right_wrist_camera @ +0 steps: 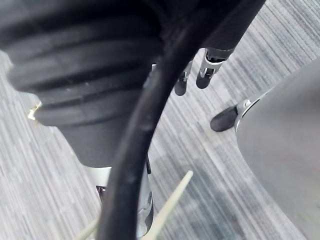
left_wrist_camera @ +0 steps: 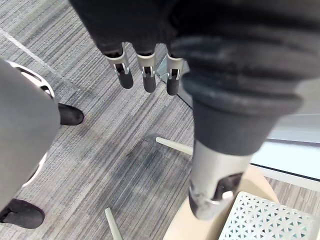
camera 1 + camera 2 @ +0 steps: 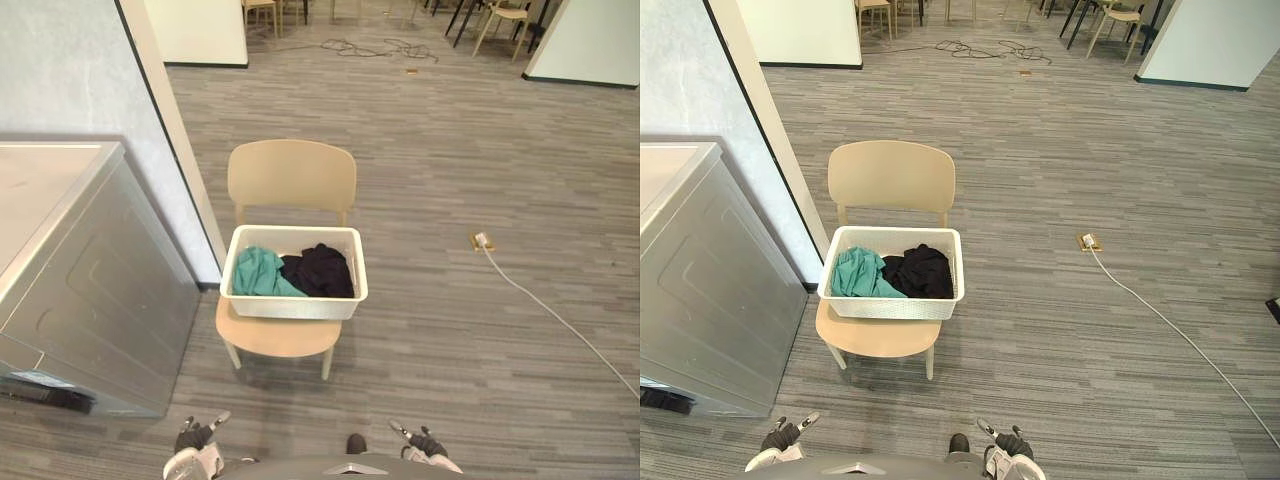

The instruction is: Pick up the laundry basket with both hands and put the clothes into the washing machine.

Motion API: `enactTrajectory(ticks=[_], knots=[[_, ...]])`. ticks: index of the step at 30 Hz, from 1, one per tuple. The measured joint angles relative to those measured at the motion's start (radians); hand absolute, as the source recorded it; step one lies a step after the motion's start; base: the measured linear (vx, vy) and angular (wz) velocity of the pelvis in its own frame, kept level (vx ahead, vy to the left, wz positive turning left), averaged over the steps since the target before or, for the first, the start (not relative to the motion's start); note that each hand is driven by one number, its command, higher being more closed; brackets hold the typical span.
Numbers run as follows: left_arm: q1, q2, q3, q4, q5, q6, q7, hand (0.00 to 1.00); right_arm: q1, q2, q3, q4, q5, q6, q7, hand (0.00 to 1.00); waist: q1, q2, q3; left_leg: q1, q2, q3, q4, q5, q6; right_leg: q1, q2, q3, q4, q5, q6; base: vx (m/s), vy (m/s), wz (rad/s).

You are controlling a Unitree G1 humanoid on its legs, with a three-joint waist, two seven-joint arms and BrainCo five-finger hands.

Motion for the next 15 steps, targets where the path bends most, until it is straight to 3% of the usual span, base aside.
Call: enactTrajectory(ticks=[5,15], knots=[[0.000,0.000,0.012,0.004,0.001,0.000,-0.001,0.00,0.008,0.001,-0.017,0.004,0.000,0.001,0.001,0.00,-0.001,0.000,0.000,0.001,0.000,0.000,0.000,0.000,0.000,0.002,0.000,0.000,-0.001,0.000,0.000,0.00,0.000,0.00],[-0.005,-0.009,0.173,0.080,0.016,0.023,-0.045,0.00,0.044,-0.005,-0.317,0.126,0.026,0.046,0.016,0.00,0.001,0.005,0.013,0.038,0.013,0.003,0.010,-0.009,-0.005,0.056,0.004,-0.007,-0.008,-0.007,-0.010,-0.03,-0.012,0.02]])
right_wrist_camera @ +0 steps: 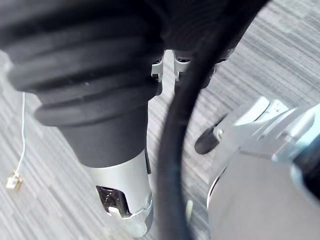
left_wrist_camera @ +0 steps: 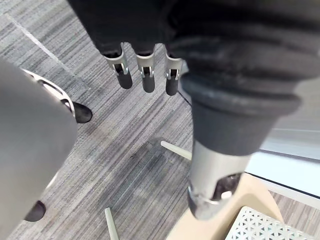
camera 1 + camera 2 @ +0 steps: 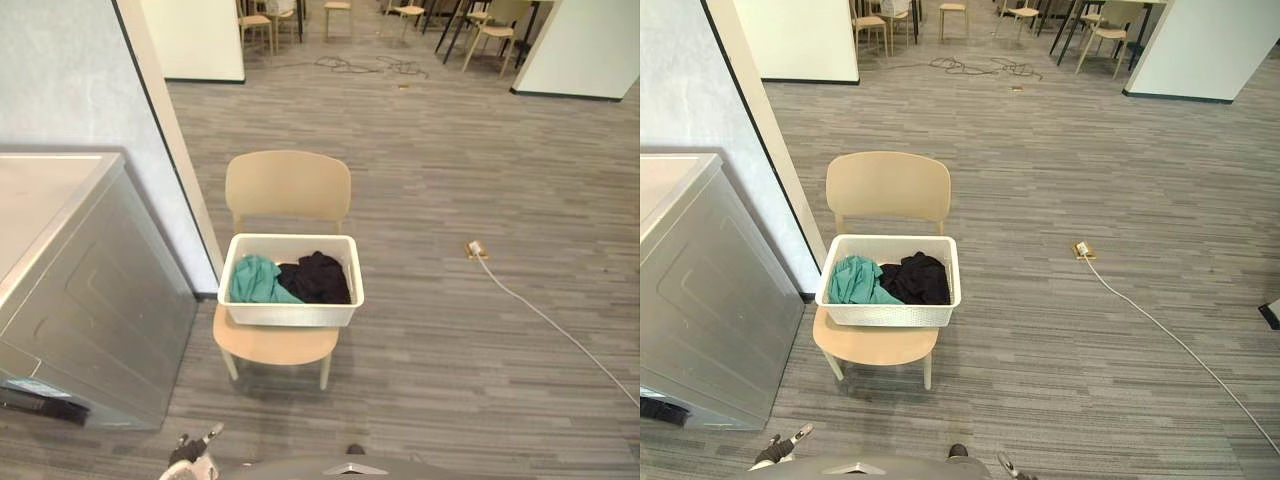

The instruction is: Pick up the laundry basket with both hands and put the clothes into the washing machine.

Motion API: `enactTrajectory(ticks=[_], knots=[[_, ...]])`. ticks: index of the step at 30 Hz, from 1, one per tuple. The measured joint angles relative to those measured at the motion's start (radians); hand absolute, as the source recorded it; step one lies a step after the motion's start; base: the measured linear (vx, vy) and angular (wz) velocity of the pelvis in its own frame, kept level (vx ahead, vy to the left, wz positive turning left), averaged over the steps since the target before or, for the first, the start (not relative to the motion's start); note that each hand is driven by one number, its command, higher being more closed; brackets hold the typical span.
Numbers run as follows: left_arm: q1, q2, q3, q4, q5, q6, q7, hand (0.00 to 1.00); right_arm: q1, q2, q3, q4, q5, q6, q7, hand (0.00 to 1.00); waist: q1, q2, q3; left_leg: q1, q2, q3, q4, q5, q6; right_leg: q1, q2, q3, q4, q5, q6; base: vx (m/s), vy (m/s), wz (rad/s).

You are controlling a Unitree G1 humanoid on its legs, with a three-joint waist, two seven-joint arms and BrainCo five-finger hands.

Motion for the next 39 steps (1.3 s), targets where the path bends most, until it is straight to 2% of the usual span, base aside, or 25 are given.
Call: enactTrajectory(ticks=[3,7,9,12,13,15,16,17,18,20,21,24,25,27,28,29,30,31,32,34,35,36,37,38,39], knots=[[-0.025,-0.014,0.041,-0.010,0.000,0.000,-0.016,0.00,-0.002,0.006,0.018,-0.008,-0.002,0.003,0.007,0.00,-0.003,-0.002,0.012,-0.102,0.004,-0.087,0.060,0.001,0.007,-0.057,-0.020,-0.084,0.086,-0.040,-0.002,-0.10,-0.042,0.83],[-0.095,-0.033,0.073,-0.018,-0.011,-0.001,-0.015,0.00,-0.048,0.013,0.064,-0.021,-0.004,-0.003,0.010,0.00,0.009,0.001,0.041,-0.244,-0.044,-0.258,0.040,0.065,0.007,-0.203,-0.126,-0.278,0.351,-0.180,-0.002,-0.13,-0.048,1.60],[-0.082,-0.050,0.076,-0.045,-0.011,-0.001,-0.014,0.00,-0.052,0.012,0.071,-0.064,-0.004,-0.005,0.009,0.00,0.012,0.010,0.062,-0.264,-0.044,-0.250,0.021,0.058,0.016,-0.192,-0.176,-0.374,0.390,-0.200,0.002,-0.07,0.004,1.53],[-0.053,-0.052,0.119,-0.041,-0.011,-0.001,-0.014,0.00,-0.082,0.012,0.090,-0.101,-0.004,-0.007,0.007,0.00,0.020,0.005,0.070,-0.278,0.029,-0.121,0.153,0.031,0.056,-0.145,-0.239,-0.464,0.390,-0.201,-0.004,0.00,0.079,0.95],[-0.041,-0.056,0.151,-0.041,-0.021,-0.001,-0.014,0.00,-0.091,0.009,0.090,-0.106,-0.004,-0.010,0.003,0.00,0.024,0.005,0.069,-0.267,0.092,-0.089,0.228,0.015,0.046,-0.120,-0.261,-0.490,0.393,-0.189,0.018,-0.03,0.153,0.79],[-0.031,-0.056,0.154,-0.041,-0.021,-0.002,-0.013,0.00,-0.105,0.007,0.089,-0.112,-0.003,-0.011,0.002,0.00,0.024,0.008,0.068,-0.250,0.165,-0.067,0.245,0.014,0.035,-0.113,-0.277,-0.510,0.394,-0.176,0.041,-0.05,0.224,0.51],[-0.030,-0.062,0.152,-0.038,-0.021,-0.001,-0.013,0.00,-0.110,0.004,0.084,-0.121,-0.003,-0.011,0.002,0.00,0.020,0.020,0.065,-0.230,0.211,-0.059,0.209,0.040,0.010,-0.115,-0.282,-0.524,0.400,-0.162,0.064,-0.03,0.228,0.43],[-0.032,-0.070,0.152,-0.038,-0.021,-0.001,-0.013,0.00,-0.111,-0.001,0.079,-0.124,-0.003,-0.011,0.002,0.00,0.019,0.029,0.064,-0.214,0.224,-0.064,0.179,0.039,-0.027,-0.116,-0.287,-0.530,0.405,-0.156,0.076,-0.02,0.433,0.45],[-0.043,-0.065,0.148,-0.034,-0.020,0.000,-0.014,0.00,-0.116,0.001,0.061,-0.122,-0.003,-0.010,0.002,0.00,0.020,0.025,0.072,-0.190,0.196,-0.070,0.143,0.018,-0.142,-0.108,-0.312,-0.534,0.405,-0.136,0.104,-0.01,0.319,0.37],[-0.034,-0.011,0.135,-0.029,-0.018,0.000,-0.012,0.00,-0.112,0.047,0.040,-0.119,-0.003,-0.004,0.001,0.00,0.022,-0.030,0.070,-0.200,0.128,-0.074,0.165,-0.002,-0.106,-0.063,-0.346,-0.547,0.317,-0.066,0.084,0.00,0.368,0.30],[-0.033,-0.001,0.123,-0.029,-0.018,0.000,-0.012,0.00,-0.109,0.053,0.040,-0.118,-0.003,-0.002,0.002,0.00,0.021,-0.039,0.066,-0.213,0.121,-0.079,0.194,-0.021,-0.102,-0.049,-0.347,-0.552,0.289,-0.046,0.079,0.00,0.332,0.17],[-0.040,0.027,0.050,-0.028,-0.018,0.001,-0.012,0.00,-0.102,0.049,0.041,-0.116,-0.002,-0.004,0.001,0.00,0.030,-0.026,0.057,-0.317,0.114,-0.104,0.407,-0.162,-0.071,-0.020,-0.362,-0.568,0.242,0.019,0.087,-0.05,0.305,0.09],[-0.045,0.028,0.022,-0.019,-0.019,0.000,-0.012,0.00,-0.102,0.042,0.042,-0.117,-0.003,-0.006,0.001,0.00,0.029,-0.023,0.053,-0.330,0.096,-0.109,0.438,-0.193,-0.058,-0.021,-0.391,-0.566,0.263,0.037,0.081,-0.05,0.259,0.31],[-0.066,0.017,-0.025,0.002,-0.019,0.000,-0.013,0.00,-0.103,0.020,0.045,-0.128,-0.002,-0.015,0.000,0.00,0.018,0.006,0.049,-0.324,0.069,-0.132,0.427,-0.193,-0.041,-0.039,-0.420,-0.539,0.333,0.091,-0.058,-0.02,0.221,0.43],[-0.064,0.007,-0.047,-0.001,-0.019,-0.002,-0.011,0.00,-0.101,0.005,0.050,-0.130,-0.001,-0.026,-0.002,0.00,0.018,0.022,0.054,-0.292,0.053,-0.136,0.389,-0.178,-0.017,-0.089,-0.429,-0.433,0.435,0.122,-0.148,0.05,0.233,0.33],[-0.065,0.006,-0.046,-0.001,-0.019,-0.002,-0.010,0.00,-0.106,0.014,0.053,-0.131,0.002,-0.030,-0.003,0.00,0.012,0.034,0.061,-0.255,0.048,-0.159,0.351,-0.163,0.000,-0.161,-0.389,-0.286,0.611,0.037,-0.077,0.10,0.179,0.28],[-0.060,0.014,-0.044,-0.001,-0.018,-0.002,-0.006,0.00,-0.109,0.022,0.055,-0.131,0.008,-0.028,-0.001,0.00,0.011,0.027,0.056,-0.238,0.053,-0.171,0.334,-0.156,0.006,-0.185,-0.343,-0.231,0.695,-0.031,-0.036,0.14,0.061,0.30],[-0.056,0.029,-0.044,0.000,-0.006,0.003,-0.006,0.00,-0.108,0.054,0.068,-0.129,0.026,-0.026,0.003,0.00,0.011,0.008,0.054,-0.215,0.058,-0.186,0.303,-0.143,0.006,-0.224,-0.238,-0.173,0.806,-0.162,-0.026,0.11,-0.074,0.24],[-0.058,0.030,-0.043,0.000,0.004,0.007,-0.007,0.00,-0.109,0.066,0.072,-0.136,0.042,-0.029,0.004,0.00,0.010,-0.005,0.057,-0.203,0.057,-0.188,0.282,-0.136,0.003,-0.249,-0.171,-0.150,0.830,-0.247,-0.020,0.11,-0.120,0.18],[-0.085,0.010,0.005,0.005,0.027,0.018,-0.014,0.00,-0.120,0.072,0.086,-0.137,0.071,-0.032,0.006,0.00,0.003,-0.013,0.061,-0.201,0.054,-0.186,0.257,-0.131,-0.002,-0.297,-0.044,-0.150,0.715,-0.351,-0.031,0.11,-0.156,0.10],[-0.094,0.009,0.020,0.011,0.036,0.018,-0.014,0.00,-0.123,0.074,0.087,-0.138,0.086,-0.032,0.006,0.00,0.000,-0.016,0.062,-0.198,0.050,-0.187,0.254,-0.131,-0.004,-0.296,-0.025,-0.148,0.641,-0.358,-0.031,0.16,-0.200,0.42],[-0.111,-0.001,0.051,0.036,0.043,0.021,-0.015,0.00,-0.111,0.070,0.075,-0.138,0.122,-0.029,0.006,0.00,-0.008,-0.012,0.073,-0.186,0.049,-0.204,0.256,-0.134,-0.026,-0.229,-0.007,-0.203,0.541,-0.339,-0.062,0.12,-0.133,0.53],[-0.114,-0.008,0.063,0.033,0.045,0.021,-0.016,0.00,-0.098,0.068,0.062,-0.140,0.131,-0.031,0.004,0.00,-0.011,-0.001,0.066,-0.175,0.051,-0.189,0.258,-0.131,-0.025,-0.204,-0.011,-0.234,0.516,-0.326,-0.054,0.28,-0.170,0.78],[-0.119,-0.035,0.082,0.024,0.045,0.019,-0.017,0.00,-0.077,0.068,0.065,-0.166,0.141,-0.029,0.003,0.00,-0.014,0.011,0.064,-0.168,0.051,-0.181,0.270,-0.117,-0.001,-0.185,-0.006,-0.235,0.532,-0.318,-0.057,0.26,-0.064,0.63],[-0.120,-0.059,0.123,0.019,0.045,0.019,-0.016,0.00,-0.070,0.065,0.075,-0.196,0.154,-0.030,0.003,0.00,-0.016,0.036,0.055,-0.151,0.066,-0.190,0.239,-0.124,-0.016,-0.192,0.013,-0.204,0.564,-0.321,-0.065,0.30,-0.067,0.63]])
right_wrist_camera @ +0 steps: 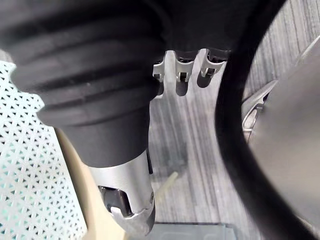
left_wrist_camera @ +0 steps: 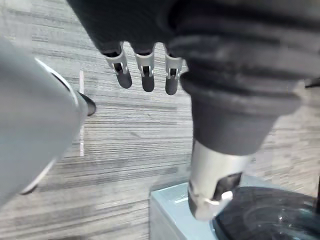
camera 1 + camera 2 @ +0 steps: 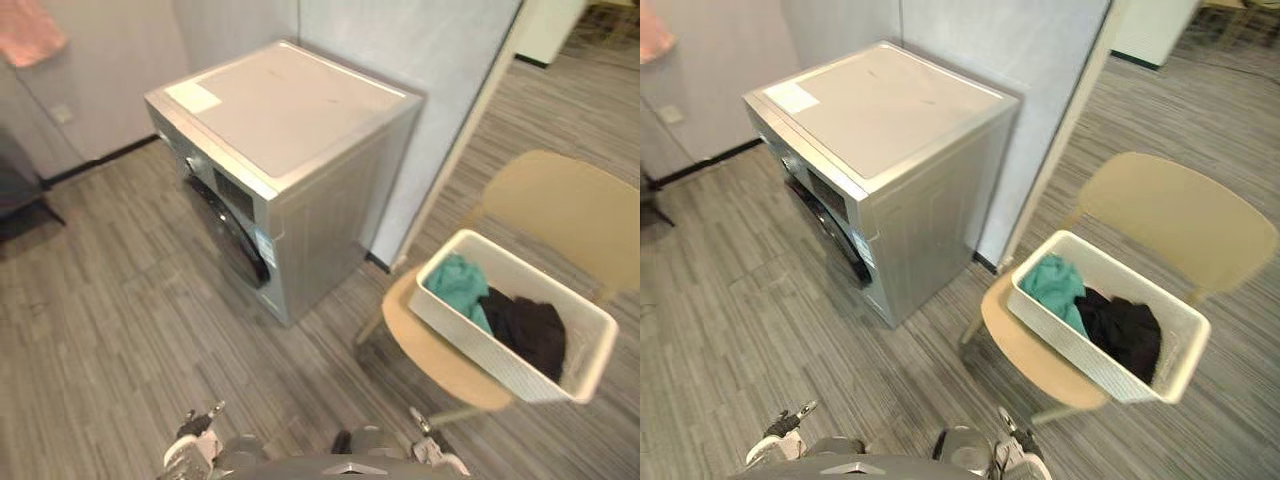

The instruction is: Pick up the laundry basket with both hands and put the clothes into the washing machine.

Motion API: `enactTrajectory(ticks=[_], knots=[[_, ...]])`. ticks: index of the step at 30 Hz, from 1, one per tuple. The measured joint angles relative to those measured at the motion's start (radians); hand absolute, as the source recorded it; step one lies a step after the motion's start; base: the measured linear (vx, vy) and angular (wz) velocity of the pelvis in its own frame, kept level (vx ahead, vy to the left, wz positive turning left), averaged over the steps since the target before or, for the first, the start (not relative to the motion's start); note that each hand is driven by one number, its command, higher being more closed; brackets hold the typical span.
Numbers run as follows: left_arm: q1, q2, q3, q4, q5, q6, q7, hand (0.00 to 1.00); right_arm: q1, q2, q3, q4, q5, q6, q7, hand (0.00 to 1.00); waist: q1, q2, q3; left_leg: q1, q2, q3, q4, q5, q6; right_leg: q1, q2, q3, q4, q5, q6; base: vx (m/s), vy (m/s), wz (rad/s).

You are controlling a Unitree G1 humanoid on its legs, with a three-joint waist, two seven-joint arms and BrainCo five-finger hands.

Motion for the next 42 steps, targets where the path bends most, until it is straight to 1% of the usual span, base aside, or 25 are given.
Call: enactTrajectory(ticks=[3,5,6,8,10,11,13,15,17,20,21,22,23,24,27,29,32,34,35,36,37,38,40,41,42], knots=[[-0.002,-0.028,0.027,-0.032,0.010,-0.002,-0.001,0.00,-0.026,0.001,0.008,-0.012,0.019,-0.002,0.001,0.00,0.009,0.006,-0.009,0.044,0.014,-0.003,-0.032,0.007,-0.018,0.057,0.028,0.010,-0.050,-0.016,-0.025,0.19,-0.046,0.29],[-0.001,-0.026,0.025,-0.050,0.003,-0.001,-0.001,0.00,-0.051,0.006,0.028,-0.035,0.021,-0.004,0.001,0.00,0.013,0.001,-0.009,-0.020,0.023,-0.002,0.131,-0.013,-0.009,0.111,0.043,0.011,-0.117,-0.018,-0.026,0.13,-0.044,0.20],[0.000,-0.030,0.025,-0.071,-0.005,-0.001,0.000,0.00,-0.057,0.010,0.049,-0.062,0.021,-0.012,0.002,0.00,0.012,0.004,-0.008,-0.099,0.040,-0.004,0.303,-0.015,-0.014,0.142,0.046,0.000,-0.153,-0.022,-0.025,0.05,-0.002,0.27],[-0.001,-0.032,0.016,-0.073,-0.008,-0.001,0.000,0.00,-0.064,0.011,0.065,-0.086,0.021,-0.017,0.002,0.00,0.014,0.029,-0.003,-0.196,0.081,-0.003,0.530,0.037,-0.025,0.181,0.054,-0.009,-0.168,-0.032,-0.021,0.04,0.020,0.16],[0.015,-0.021,-0.009,-0.086,-0.008,-0.001,0.002,0.00,-0.068,0.016,0.107,-0.090,0.021,-0.016,-0.001,0.00,0.016,0.023,-0.003,-0.251,0.122,0.057,0.669,0.125,-0.040,0.218,0.034,0.004,-0.181,-0.040,-0.018,0.04,0.079,-0.17],[0.029,-0.018,-0.018,-0.097,-0.008,-0.001,0.002,0.00,-0.070,0.020,0.129,-0.091,0.021,-0.017,-0.001,0.00,0.019,0.023,-0.003,-0.251,0.147,0.124,0.674,0.104,0.000,0.223,0.013,0.021,-0.188,-0.037,-0.013,0.06,0.108,-0.32],[0.041,-0.013,-0.022,-0.099,-0.007,-0.001,0.002,0.00,-0.071,0.023,0.148,-0.093,0.018,-0.014,-0.001,0.00,0.019,0.017,-0.005,-0.247,0.166,0.179,0.538,0.048,0.023,0.212,-0.033,0.059,-0.205,-0.023,0.010,0.10,0.163,-0.40],[0.059,-0.009,-0.021,-0.097,-0.006,-0.001,0.005,0.00,-0.068,0.022,0.163,-0.099,0.006,-0.012,0.000,0.00,0.026,0.008,-0.002,-0.199,0.184,0.185,0.322,0.051,0.027,0.197,-0.076,0.106,-0.204,-0.009,0.035,0.14,0.240,-0.60],[0.079,-0.009,-0.022,-0.096,-0.006,-0.001,0.005,0.00,-0.041,0.015,0.161,-0.102,-0.003,-0.014,0.000,0.00,0.024,0.002,-0.003,-0.134,0.221,0.190,0.105,0.107,0.036,0.201,-0.129,0.145,-0.189,-0.013,0.072,0.19,0.361,-0.47],[0.089,-0.008,-0.026,-0.089,-0.006,-0.002,0.005,0.00,0.002,-0.014,0.162,-0.094,-0.028,-0.016,-0.001,0.00,0.014,0.005,-0.011,-0.107,0.231,0.173,0.013,0.199,0.061,0.193,-0.195,0.170,-0.151,-0.057,0.166,0.16,0.476,-0.13],[0.098,-0.012,-0.051,-0.074,-0.009,-0.003,0.009,0.00,0.020,-0.049,0.157,-0.076,-0.037,-0.015,-0.001,0.00,0.006,0.029,-0.026,-0.110,0.229,0.142,0.020,0.185,-0.011,0.182,-0.208,0.192,-0.129,-0.084,0.215,0.19,0.606,0.05],[0.086,0.034,-0.087,-0.053,-0.007,-0.001,0.013,0.00,0.020,-0.040,0.149,-0.024,-0.041,-0.006,-0.001,0.00,-0.007,-0.010,-0.031,-0.129,0.190,0.147,0.078,0.153,-0.125,0.189,-0.249,0.232,-0.128,-0.099,0.232,0.19,0.565,0.10],[0.084,0.059,-0.108,-0.053,-0.006,-0.002,0.019,0.00,0.021,-0.027,0.152,-0.003,-0.041,0.004,0.001,0.00,-0.012,-0.022,-0.032,-0.147,0.172,0.143,0.099,0.139,-0.113,0.183,-0.246,0.247,-0.135,-0.099,0.235,0.17,0.417,0.28],[0.075,0.088,-0.138,-0.052,-0.006,-0.003,0.026,0.00,0.027,-0.008,0.148,0.007,-0.042,0.008,0.001,0.00,-0.020,-0.047,-0.045,-0.186,0.161,0.125,0.147,0.112,-0.117,0.175,-0.227,0.239,-0.160,-0.080,0.223,0.16,0.350,0.26],[0.049,0.117,-0.213,-0.025,-0.007,-0.007,0.024,0.00,0.006,-0.017,0.125,0.031,-0.042,0.005,0.001,0.00,-0.019,-0.052,-0.046,-0.233,0.148,0.117,0.225,0.048,-0.098,0.212,-0.245,0.237,-0.274,0.076,0.263,0.14,0.318,0.06],[0.045,0.119,-0.260,-0.019,-0.006,-0.011,0.025,0.00,-0.018,-0.020,0.137,0.023,-0.042,0.004,0.003,0.00,-0.026,-0.044,-0.047,-0.233,0.125,0.117,0.214,0.041,-0.084,0.213,-0.258,0.238,-0.298,0.171,0.265,0.09,0.280,0.03],[0.042,0.125,-0.339,-0.019,-0.003,-0.012,0.024,0.00,-0.020,-0.022,0.216,-0.070,-0.045,0.004,0.004,0.00,-0.022,-0.005,-0.042,-0.231,0.090,0.137,0.181,0.043,-0.050,0.147,-0.281,0.270,-0.248,0.307,0.261,0.03,0.282,0.00],[0.047,0.136,-0.367,-0.019,0.002,-0.012,0.026,0.00,-0.018,-0.022,0.294,-0.174,-0.078,0.006,0.003,0.00,-0.019,0.004,-0.035,-0.224,0.077,0.152,0.156,0.049,-0.030,0.084,-0.288,0.290,-0.181,0.375,0.229,0.00,0.186,-0.14],[0.057,0.143,-0.374,-0.019,0.019,-0.013,0.028,0.00,-0.024,-0.023,0.342,-0.240,-0.095,0.003,0.006,0.00,-0.019,0.007,-0.030,-0.207,0.075,0.168,0.135,0.053,-0.017,0.043,-0.286,0.288,-0.140,0.425,0.166,0.00,0.155,-0.26],[0.067,0.145,-0.375,-0.019,0.025,-0.012,0.030,0.00,-0.030,-0.025,0.376,-0.279,-0.110,-0.002,0.007,0.00,-0.018,0.016,-0.021,-0.187,0.079,0.182,0.116,0.059,-0.007,0.019,-0.281,0.286,-0.100,0.434,0.135,-0.02,0.107,-0.26],[0.077,0.147,-0.375,-0.019,0.036,-0.012,0.032,0.00,-0.050,-0.024,0.420,-0.325,-0.122,-0.007,0.010,0.00,-0.022,0.020,-0.009,-0.168,0.091,0.188,0.089,0.068,0.004,-0.011,-0.242,0.285,-0.028,0.320,0.135,-0.03,0.007,-0.24],[0.080,0.161,-0.371,-0.018,0.036,-0.012,0.037,0.00,-0.063,-0.025,0.462,-0.363,-0.129,-0.017,0.017,0.00,-0.018,0.002,0.003,-0.138,0.091,0.204,0.052,0.086,0.004,-0.045,-0.185,0.272,0.028,0.205,0.133,-0.05,-0.064,-0.15],[0.083,0.173,-0.365,-0.011,0.037,-0.012,0.041,0.00,-0.082,-0.032,0.519,-0.420,-0.139,-0.033,0.029,0.00,-0.015,-0.020,0.011,-0.116,0.085,0.226,0.009,0.113,-0.002,-0.094,-0.077,0.227,0.026,0.108,0.106,-0.07,-0.134,-0.22],[0.077,0.179,-0.352,-0.005,0.038,-0.012,0.042,0.00,-0.092,-0.053,0.556,-0.465,-0.140,-0.042,0.034,0.00,-0.012,-0.030,0.015,-0.108,0.061,0.229,-0.021,0.130,-0.008,-0.093,-0.055,0.186,-0.043,0.082,0.081,-0.05,-0.132,-0.29],[0.073,0.177,-0.345,-0.001,0.050,-0.011,0.043,0.00,-0.095,-0.065,0.567,-0.491,-0.145,-0.043,0.040,0.00,-0.014,-0.036,0.011,-0.110,0.052,0.230,-0.037,0.140,-0.010,-0.072,-0.053,0.193,-0.089,0.077,0.089,-0.04,-0.095,-0.13]])
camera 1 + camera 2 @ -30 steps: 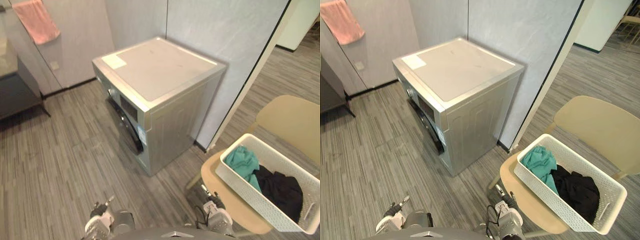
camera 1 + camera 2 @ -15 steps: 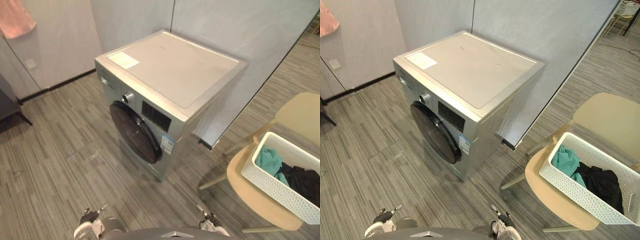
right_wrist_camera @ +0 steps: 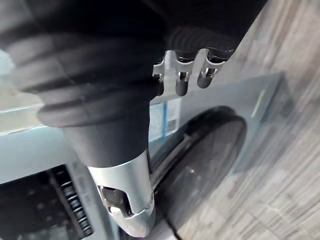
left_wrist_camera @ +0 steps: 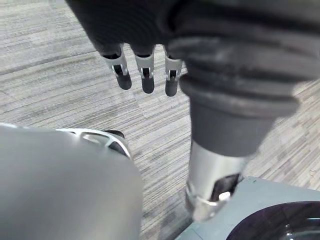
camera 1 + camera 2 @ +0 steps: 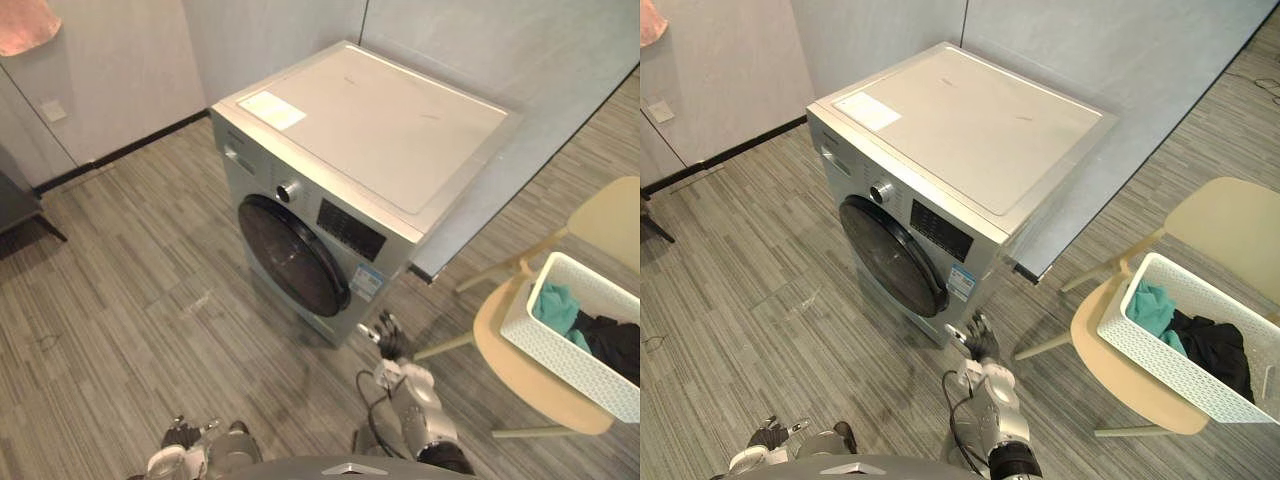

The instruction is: Pick up the laundry basket with both hands and put the clothes into the washing machine.

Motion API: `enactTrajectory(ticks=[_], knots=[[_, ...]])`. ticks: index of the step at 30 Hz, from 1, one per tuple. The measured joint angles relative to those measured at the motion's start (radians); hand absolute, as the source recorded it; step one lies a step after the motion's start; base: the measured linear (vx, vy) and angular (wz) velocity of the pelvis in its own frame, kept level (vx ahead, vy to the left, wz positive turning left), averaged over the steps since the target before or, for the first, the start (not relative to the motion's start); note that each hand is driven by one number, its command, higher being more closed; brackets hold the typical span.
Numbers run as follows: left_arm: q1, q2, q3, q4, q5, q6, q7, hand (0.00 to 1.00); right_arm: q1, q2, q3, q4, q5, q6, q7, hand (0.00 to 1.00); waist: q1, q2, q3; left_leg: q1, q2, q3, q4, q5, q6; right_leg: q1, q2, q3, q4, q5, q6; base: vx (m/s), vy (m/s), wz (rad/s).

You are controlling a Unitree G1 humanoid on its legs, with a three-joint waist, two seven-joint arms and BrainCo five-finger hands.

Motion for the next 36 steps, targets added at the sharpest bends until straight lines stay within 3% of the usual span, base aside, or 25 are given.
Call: enactTrajectory(ticks=[1,4,12,18,31,36], knots=[[-0.023,-0.011,0.004,0.020,0.027,0.002,0.001,0.00,-0.006,-0.025,0.011,-0.056,-0.012,-0.006,0.012,0.00,-0.004,0.025,0.016,-0.009,-0.007,-0.011,-0.037,0.026,-0.004,0.015,0.008,-0.002,-0.071,-0.003,-0.017,-0.04,-0.046,0.04],[-0.038,-0.036,0.020,0.019,0.070,0.003,0.002,0.00,0.006,-0.078,0.030,-0.109,-0.035,-0.014,0.014,0.00,-0.012,0.049,0.040,-0.009,-0.026,-0.091,-0.118,0.091,-0.012,0.015,0.017,-0.040,-0.090,0.008,-0.016,-0.07,-0.060,0.31],[-0.067,-0.061,0.017,-0.028,0.058,-0.002,0.002,0.00,-0.016,-0.102,0.099,-0.148,-0.088,-0.013,0.013,0.00,0.022,0.045,0.064,-0.072,-0.042,-0.146,-0.227,0.179,-0.002,-0.006,0.023,-0.106,-0.185,0.066,-0.013,-0.01,0.001,0.24],[-0.085,-0.055,-0.003,-0.041,0.059,-0.002,0.010,0.00,-0.184,-0.143,0.159,-0.105,-0.049,-0.011,0.026,0.00,0.035,0.074,0.121,-0.120,-0.074,-0.145,-0.230,0.185,0.009,-0.040,0.000,-0.100,-0.224,0.101,0.005,0.02,0.081,0.01],[-0.100,-0.044,-0.033,-0.082,0.050,-0.020,0.028,0.00,-0.439,-0.329,0.127,0.020,-0.037,0.010,-0.024,0.00,0.044,0.098,0.220,-0.166,-0.076,-0.115,-0.230,0.194,0.022,-0.101,0.002,-0.062,-0.241,0.138,0.001,0.00,0.018,-0.08],[-0.100,-0.041,-0.055,-0.118,0.040,-0.029,0.030,0.00,-0.496,-0.338,0.120,0.020,-0.063,0.027,-0.044,0.00,0.045,0.100,0.252,-0.181,-0.078,-0.118,-0.230,0.203,0.035,-0.113,0.002,-0.060,-0.246,0.154,-0.001,-0.03,0.017,0.01]])
